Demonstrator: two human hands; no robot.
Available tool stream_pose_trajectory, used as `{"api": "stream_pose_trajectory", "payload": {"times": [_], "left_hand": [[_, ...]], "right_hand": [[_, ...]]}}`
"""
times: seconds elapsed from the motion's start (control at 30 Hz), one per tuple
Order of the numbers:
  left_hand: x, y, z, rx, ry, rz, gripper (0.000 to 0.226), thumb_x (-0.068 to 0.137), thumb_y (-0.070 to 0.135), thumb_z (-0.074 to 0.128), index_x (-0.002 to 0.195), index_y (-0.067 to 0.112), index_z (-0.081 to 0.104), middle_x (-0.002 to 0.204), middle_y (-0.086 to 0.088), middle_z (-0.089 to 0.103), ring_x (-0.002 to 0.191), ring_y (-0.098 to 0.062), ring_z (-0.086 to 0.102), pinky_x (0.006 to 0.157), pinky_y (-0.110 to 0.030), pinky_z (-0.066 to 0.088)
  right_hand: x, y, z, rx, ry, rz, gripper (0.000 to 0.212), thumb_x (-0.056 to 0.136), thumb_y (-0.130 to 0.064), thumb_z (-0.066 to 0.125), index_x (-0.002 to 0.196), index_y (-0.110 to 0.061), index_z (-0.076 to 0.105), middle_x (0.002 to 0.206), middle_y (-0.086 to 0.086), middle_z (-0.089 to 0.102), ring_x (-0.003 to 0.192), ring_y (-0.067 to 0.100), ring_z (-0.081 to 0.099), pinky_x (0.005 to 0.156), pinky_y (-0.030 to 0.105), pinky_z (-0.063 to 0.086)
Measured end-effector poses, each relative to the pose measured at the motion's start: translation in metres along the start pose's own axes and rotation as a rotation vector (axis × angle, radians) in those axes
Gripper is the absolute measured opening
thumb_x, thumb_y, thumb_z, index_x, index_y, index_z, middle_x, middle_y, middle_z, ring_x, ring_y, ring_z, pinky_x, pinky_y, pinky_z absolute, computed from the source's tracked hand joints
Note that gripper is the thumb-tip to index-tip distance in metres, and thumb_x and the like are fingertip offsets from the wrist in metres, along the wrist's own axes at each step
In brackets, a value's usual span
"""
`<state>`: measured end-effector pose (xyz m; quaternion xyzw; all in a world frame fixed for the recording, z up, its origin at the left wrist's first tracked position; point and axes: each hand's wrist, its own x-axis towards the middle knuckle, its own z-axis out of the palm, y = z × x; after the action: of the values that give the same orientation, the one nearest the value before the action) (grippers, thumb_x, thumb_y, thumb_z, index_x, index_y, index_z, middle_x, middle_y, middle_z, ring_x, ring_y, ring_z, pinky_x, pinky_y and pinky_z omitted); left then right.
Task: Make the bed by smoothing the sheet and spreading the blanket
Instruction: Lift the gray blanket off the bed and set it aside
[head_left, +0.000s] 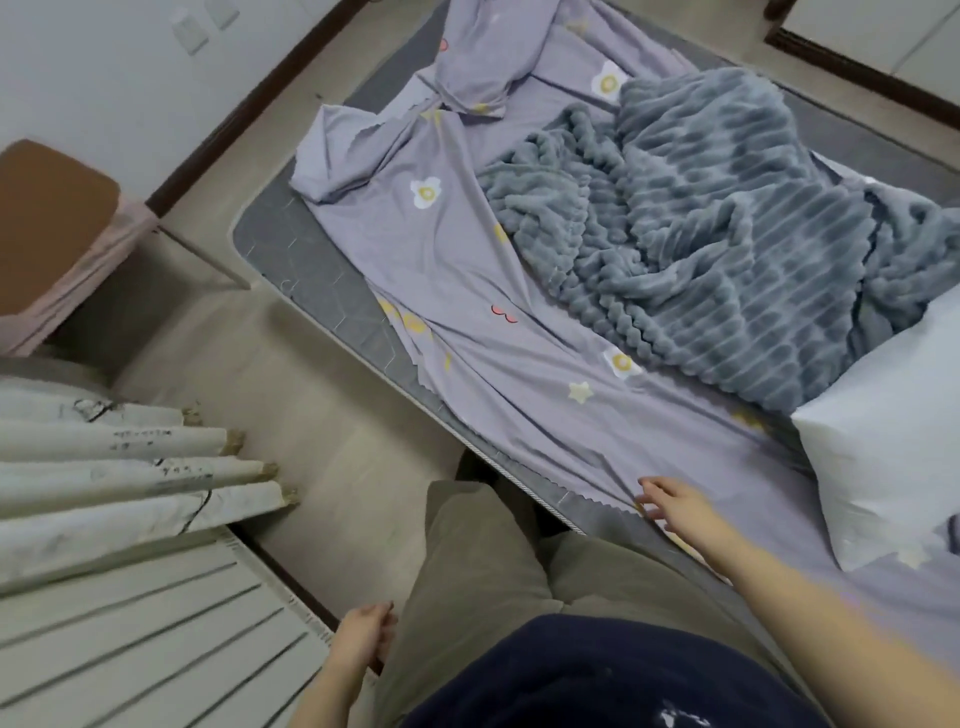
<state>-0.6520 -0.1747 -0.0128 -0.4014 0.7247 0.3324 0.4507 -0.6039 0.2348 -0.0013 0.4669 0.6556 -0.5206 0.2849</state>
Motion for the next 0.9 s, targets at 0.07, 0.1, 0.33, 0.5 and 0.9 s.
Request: {"api": "stream_pose_trajectory", "payload": {"times": [0.07, 0.1, 0.33, 0.5, 0.9], "left_hand": [[0.017, 0.049, -0.014, 0.071, -0.016, 0.046, 0.023, 0.100, 0.020, 0.049, 0.104, 0.002, 0.063, 0.088, -0.011, 0.063, 0.069, -0.021, 0.055, 0.064, -0.029, 0.039], [0.024, 0.073, -0.018, 0.116, -0.034, 0.088, 0.023, 0.100, 0.022, 0.048, 0.108, 0.005, 0.062, 0.097, -0.010, 0.065, 0.079, -0.021, 0.057, 0.073, -0.032, 0.042], [0.039, 0.260, 0.002, 0.370, -0.168, 0.448, 0.021, 0.099, 0.012, 0.048, 0.109, -0.002, 0.061, 0.101, -0.016, 0.062, 0.084, -0.022, 0.056, 0.059, -0.019, 0.040], [0.025, 0.347, 0.064, 0.418, -0.275, 0.521, 0.033, 0.099, 0.019, 0.050, 0.120, -0.005, 0.059, 0.112, -0.017, 0.064, 0.096, -0.024, 0.059, 0.073, -0.023, 0.046], [0.001, 0.374, 0.238, 0.379, -0.446, 0.460, 0.024, 0.100, 0.027, 0.046, 0.112, 0.017, 0.064, 0.112, -0.003, 0.071, 0.109, -0.023, 0.064, 0.108, -0.044, 0.041]], "right_hand": [[0.000, -0.006, 0.010, 0.043, 0.062, 0.028, 0.031, 0.102, -0.019, 0.043, 0.127, -0.005, 0.055, 0.119, 0.016, 0.061, 0.094, 0.022, 0.056, 0.073, 0.023, 0.044], [-0.001, -0.007, 0.013, 0.053, 0.098, 0.045, 0.031, 0.102, -0.018, 0.043, 0.127, -0.004, 0.055, 0.119, 0.017, 0.061, 0.094, 0.024, 0.057, 0.076, 0.026, 0.045], [-0.007, 0.001, 0.019, 0.410, 0.314, 0.286, 0.031, 0.102, -0.020, 0.042, 0.128, -0.005, 0.052, 0.127, 0.018, 0.059, 0.108, 0.037, 0.059, 0.088, 0.042, 0.045], [0.024, 0.010, -0.004, 0.724, 0.393, 0.326, 0.023, 0.101, -0.027, 0.044, 0.117, -0.013, 0.052, 0.129, 0.011, 0.058, 0.097, 0.028, 0.060, 0.094, 0.044, 0.045], [0.180, -0.021, -0.113, 1.268, 0.366, 0.228, 0.064, 0.096, -0.030, 0.056, 0.149, -0.009, 0.027, 0.148, 0.008, 0.040, 0.125, 0.027, 0.052, 0.104, 0.042, 0.045]]}}
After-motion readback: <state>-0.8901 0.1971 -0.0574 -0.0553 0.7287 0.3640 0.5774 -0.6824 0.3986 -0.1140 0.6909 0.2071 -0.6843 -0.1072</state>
